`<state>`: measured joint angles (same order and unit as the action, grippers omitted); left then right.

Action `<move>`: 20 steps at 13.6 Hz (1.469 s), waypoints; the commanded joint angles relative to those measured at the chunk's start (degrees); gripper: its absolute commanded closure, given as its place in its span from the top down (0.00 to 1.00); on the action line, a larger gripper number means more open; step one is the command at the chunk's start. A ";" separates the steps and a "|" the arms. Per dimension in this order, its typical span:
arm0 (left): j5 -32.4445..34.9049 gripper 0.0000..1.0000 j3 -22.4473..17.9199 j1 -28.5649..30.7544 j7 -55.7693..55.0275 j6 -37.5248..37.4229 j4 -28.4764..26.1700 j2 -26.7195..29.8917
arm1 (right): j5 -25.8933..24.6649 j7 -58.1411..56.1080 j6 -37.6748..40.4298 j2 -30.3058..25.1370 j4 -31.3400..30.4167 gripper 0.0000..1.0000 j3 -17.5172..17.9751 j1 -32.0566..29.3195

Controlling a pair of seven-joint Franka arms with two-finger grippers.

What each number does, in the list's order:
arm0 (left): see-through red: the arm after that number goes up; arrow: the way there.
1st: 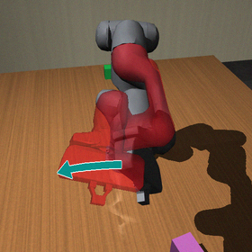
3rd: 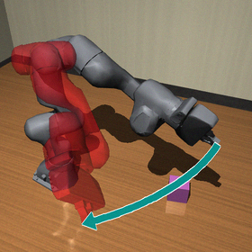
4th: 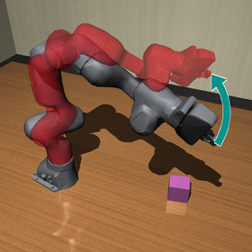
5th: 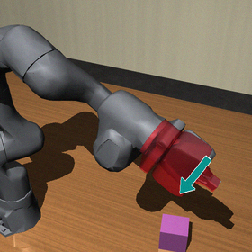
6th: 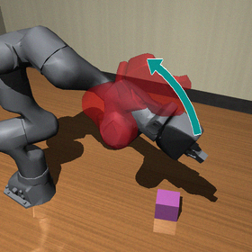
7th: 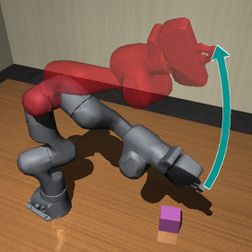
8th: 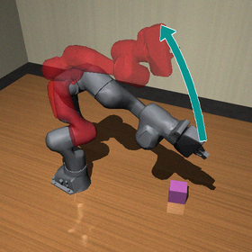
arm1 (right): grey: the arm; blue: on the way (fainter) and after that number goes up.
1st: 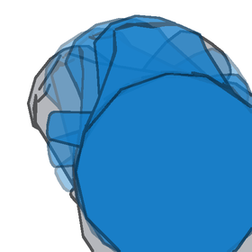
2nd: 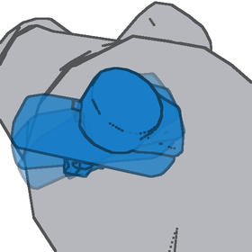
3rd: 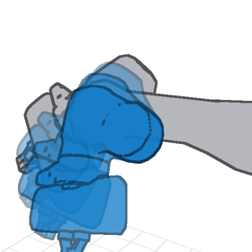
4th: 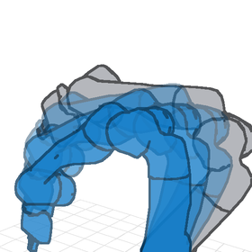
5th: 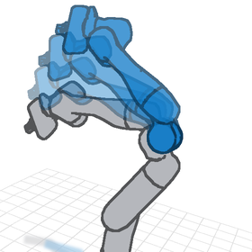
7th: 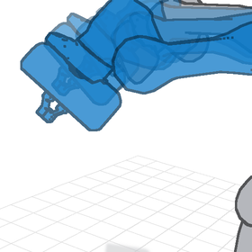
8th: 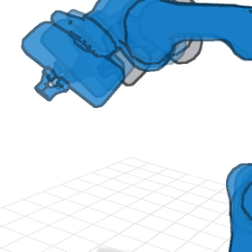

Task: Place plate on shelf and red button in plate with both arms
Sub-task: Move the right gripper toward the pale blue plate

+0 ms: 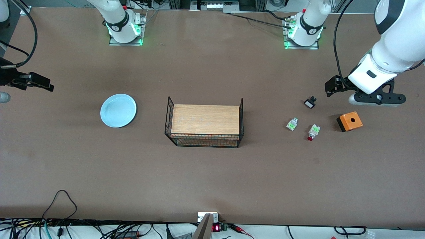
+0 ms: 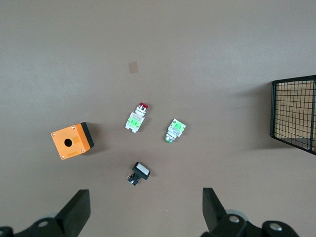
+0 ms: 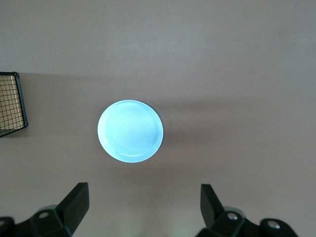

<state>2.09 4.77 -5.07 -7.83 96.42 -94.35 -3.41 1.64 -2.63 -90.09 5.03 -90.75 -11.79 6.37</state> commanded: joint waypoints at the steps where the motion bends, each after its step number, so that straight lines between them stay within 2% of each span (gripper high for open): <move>1: 0.90 1.00 0.24 0.15 0.19 -0.97 1.45 -0.46 | -0.85 1.04 0.35 -1.43 -1.18 1.00 0.36 0.22; 5: 0.90 1.00 -0.02 0.24 0.18 -0.62 1.45 -0.55 | -0.42 1.58 -0.34 -0.20 -1.18 1.00 0.45 0.31; 9: 0.81 1.00 0.24 0.06 -0.25 -0.97 2.16 -0.64 | -0.50 1.49 -4.20 7.17 -2.23 1.00 0.45 1.80; 12: 0.90 1.00 0.24 -0.20 -0.43 -0.97 2.25 -0.64 | -0.77 1.49 -8.42 10.69 -5.91 1.00 0.45 2.24; 14: 0.81 1.00 0.24 -0.03 -0.43 -0.97 2.33 -0.64 | -0.94 1.49 -15.77 11.05 -12.22 1.00 0.45 3.91; 18: 0.72 1.00 0.24 0.15 -0.43 -1.14 2.33 -0.90 | -0.85 -3.49 -39.13 10.61 -30.58 1.00 0.45 2.25; 20: 0.64 1.00 0.24 0.15 -0.52 -1.14 2.33 -0.90 | -0.94 -6.85 -48.03 10.79 -36.40 1.00 0.45 0.67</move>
<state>2.09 4.73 -5.11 -7.87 96.42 -93.80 -3.51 1.61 -6.48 -131.43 18.38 -120.47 -11.59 8.60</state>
